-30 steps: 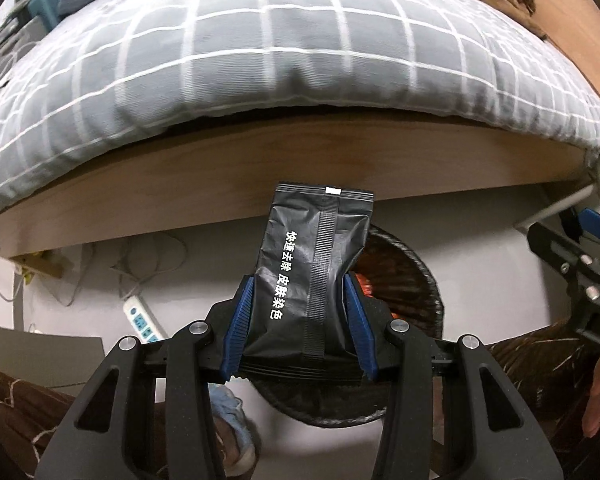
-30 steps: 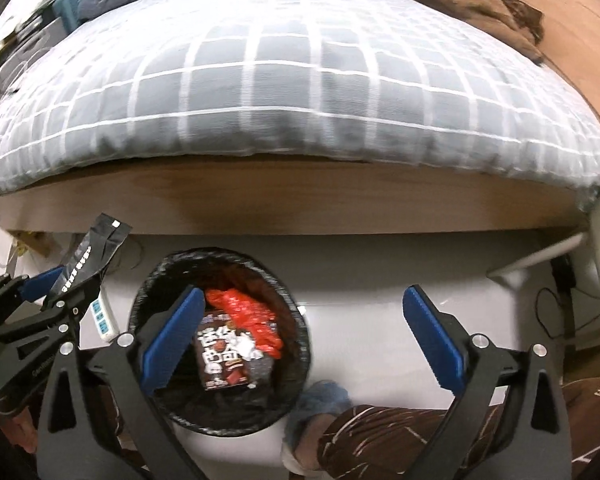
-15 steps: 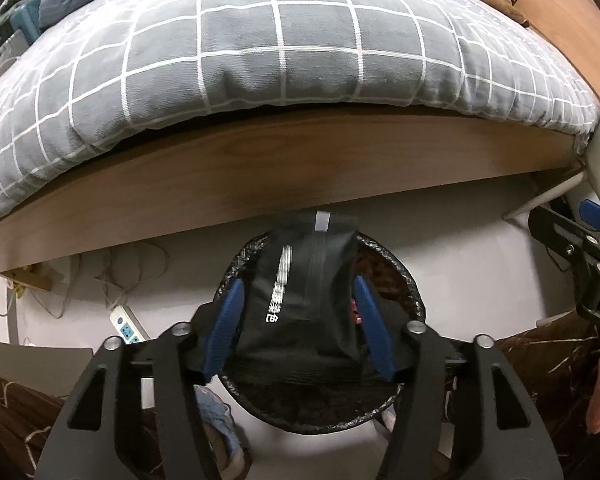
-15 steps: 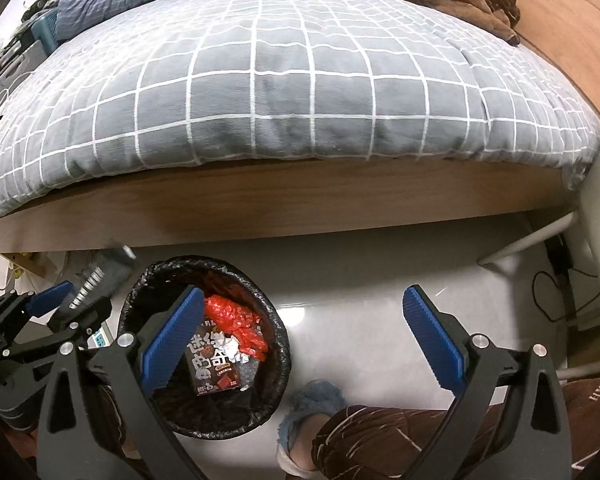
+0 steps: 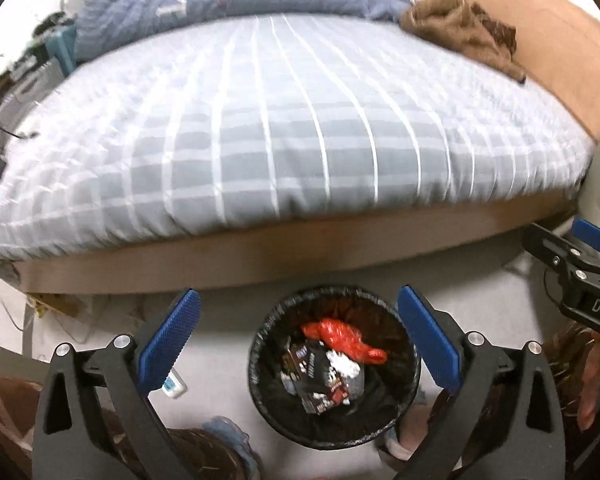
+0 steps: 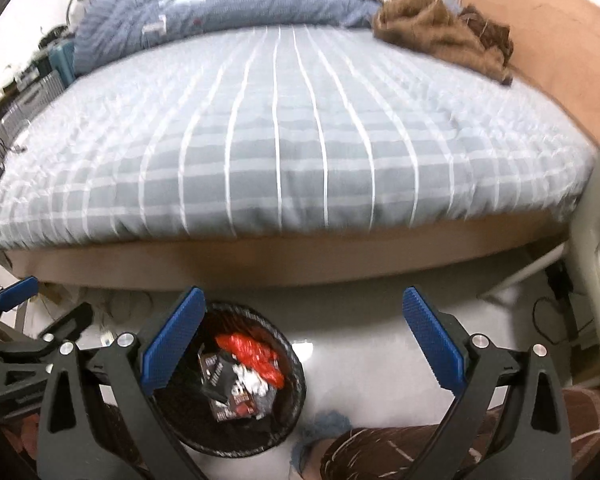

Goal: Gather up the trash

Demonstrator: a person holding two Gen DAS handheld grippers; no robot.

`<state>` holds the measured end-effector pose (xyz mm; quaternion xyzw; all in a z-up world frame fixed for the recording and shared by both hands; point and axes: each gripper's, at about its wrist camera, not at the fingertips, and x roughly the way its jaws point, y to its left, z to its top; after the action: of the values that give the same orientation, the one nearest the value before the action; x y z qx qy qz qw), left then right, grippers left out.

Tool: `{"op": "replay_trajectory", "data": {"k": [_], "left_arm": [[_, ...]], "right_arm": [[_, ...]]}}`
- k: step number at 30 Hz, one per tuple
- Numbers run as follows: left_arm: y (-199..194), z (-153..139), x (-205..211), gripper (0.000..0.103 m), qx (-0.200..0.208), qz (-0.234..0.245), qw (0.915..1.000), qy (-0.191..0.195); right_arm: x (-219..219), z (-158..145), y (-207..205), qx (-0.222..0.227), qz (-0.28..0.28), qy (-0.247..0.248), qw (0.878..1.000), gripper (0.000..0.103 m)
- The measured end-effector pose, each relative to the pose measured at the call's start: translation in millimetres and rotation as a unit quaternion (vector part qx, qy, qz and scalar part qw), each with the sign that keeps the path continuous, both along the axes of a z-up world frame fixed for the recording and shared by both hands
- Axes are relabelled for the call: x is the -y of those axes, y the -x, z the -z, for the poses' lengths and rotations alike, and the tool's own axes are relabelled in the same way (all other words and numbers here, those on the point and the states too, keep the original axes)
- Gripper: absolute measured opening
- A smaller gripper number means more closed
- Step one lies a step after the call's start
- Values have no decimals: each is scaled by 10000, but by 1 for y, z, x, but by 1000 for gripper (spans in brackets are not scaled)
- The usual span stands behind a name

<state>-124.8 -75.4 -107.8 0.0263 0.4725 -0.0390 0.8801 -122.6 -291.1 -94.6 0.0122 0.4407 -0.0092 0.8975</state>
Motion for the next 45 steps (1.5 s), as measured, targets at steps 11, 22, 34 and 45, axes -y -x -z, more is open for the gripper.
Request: {"op": "replay_trajectory", "data": {"k": [11, 22, 34, 45], "left_arm": [[59, -129, -10, 97, 1148, -119, 9933, 62], [109, -155, -21, 97, 1320, -291, 9907, 142], [108, -150, -29, 97, 1254, -365, 9913, 155], [107, -146, -28, 97, 1217, -341, 9918, 171]], "right_arm": [[-26, -111, 61, 1040, -244, 235, 9940, 95], [-27, -134, 109, 1184, -207, 112, 9927, 95], [-32, -135, 111, 1208, -227, 88, 9924, 95], [-30, -134, 111, 1200, -232, 90, 9925, 95]]}}
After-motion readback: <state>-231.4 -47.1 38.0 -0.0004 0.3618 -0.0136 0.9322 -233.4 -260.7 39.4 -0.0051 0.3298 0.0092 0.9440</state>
